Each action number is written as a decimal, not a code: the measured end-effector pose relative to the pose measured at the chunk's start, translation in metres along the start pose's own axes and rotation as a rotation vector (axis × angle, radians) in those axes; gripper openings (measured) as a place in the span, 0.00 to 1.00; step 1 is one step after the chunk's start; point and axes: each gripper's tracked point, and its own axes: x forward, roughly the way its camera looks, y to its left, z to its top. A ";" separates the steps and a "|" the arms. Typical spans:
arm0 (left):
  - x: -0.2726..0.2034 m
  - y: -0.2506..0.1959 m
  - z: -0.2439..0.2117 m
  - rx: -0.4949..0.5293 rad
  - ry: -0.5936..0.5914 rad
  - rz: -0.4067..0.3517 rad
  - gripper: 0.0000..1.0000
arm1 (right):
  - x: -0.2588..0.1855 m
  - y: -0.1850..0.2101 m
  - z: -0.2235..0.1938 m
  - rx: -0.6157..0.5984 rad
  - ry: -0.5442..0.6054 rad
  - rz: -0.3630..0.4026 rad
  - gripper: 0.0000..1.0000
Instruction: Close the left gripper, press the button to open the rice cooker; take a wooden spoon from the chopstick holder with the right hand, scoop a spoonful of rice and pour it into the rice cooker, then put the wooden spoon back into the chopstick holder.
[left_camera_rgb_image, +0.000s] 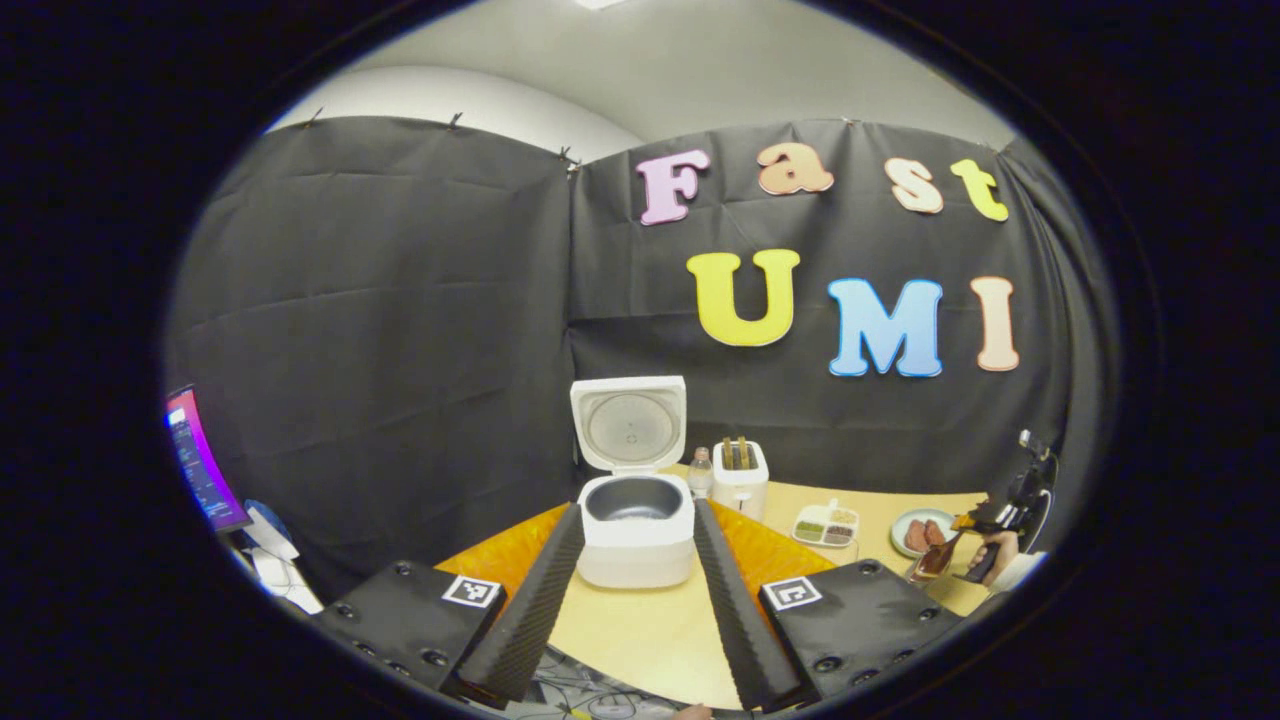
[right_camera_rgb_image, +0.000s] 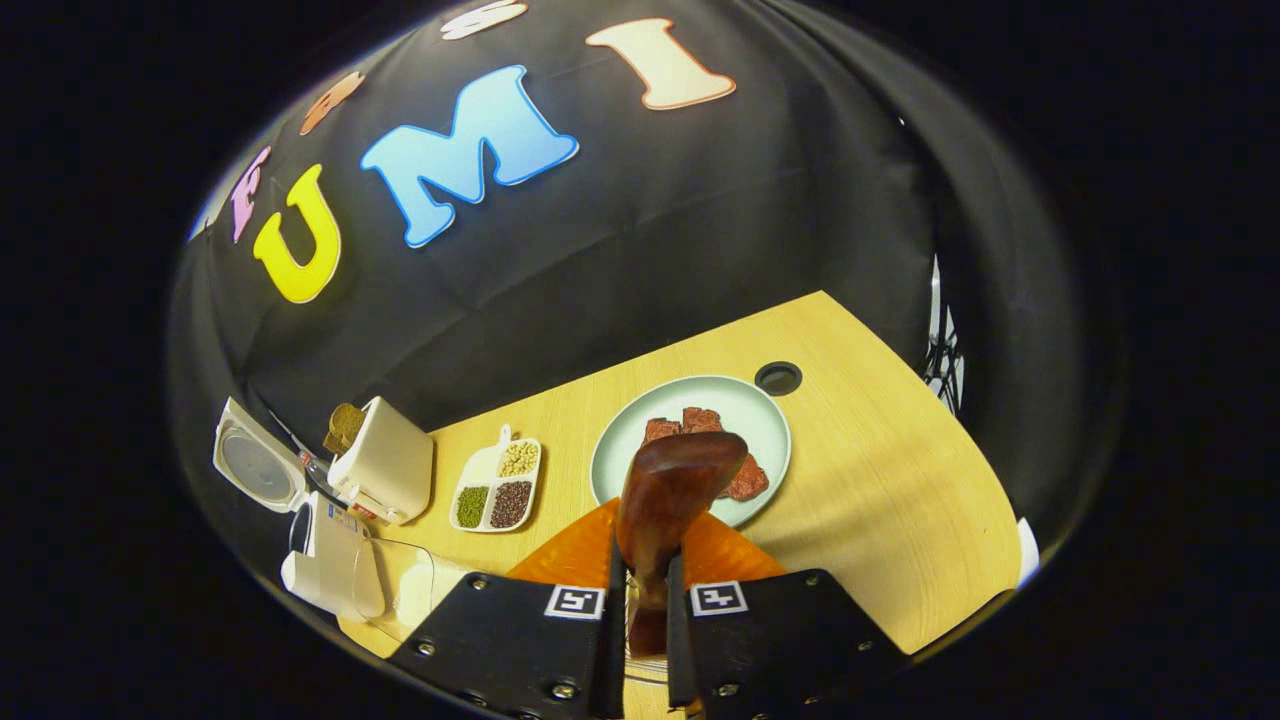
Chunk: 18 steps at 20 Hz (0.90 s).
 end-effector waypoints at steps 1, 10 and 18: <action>0.001 -0.001 0.000 -0.001 0.001 0.002 0.86 | 0.003 -0.002 -0.004 0.016 0.007 0.003 0.17; 0.014 -0.022 0.012 -0.006 -0.047 -0.029 0.75 | -0.025 -0.028 0.000 0.028 0.009 -0.002 0.51; 0.038 -0.019 0.044 -0.034 -0.142 -0.107 0.74 | -0.117 -0.016 0.012 -0.055 -0.109 -0.056 0.88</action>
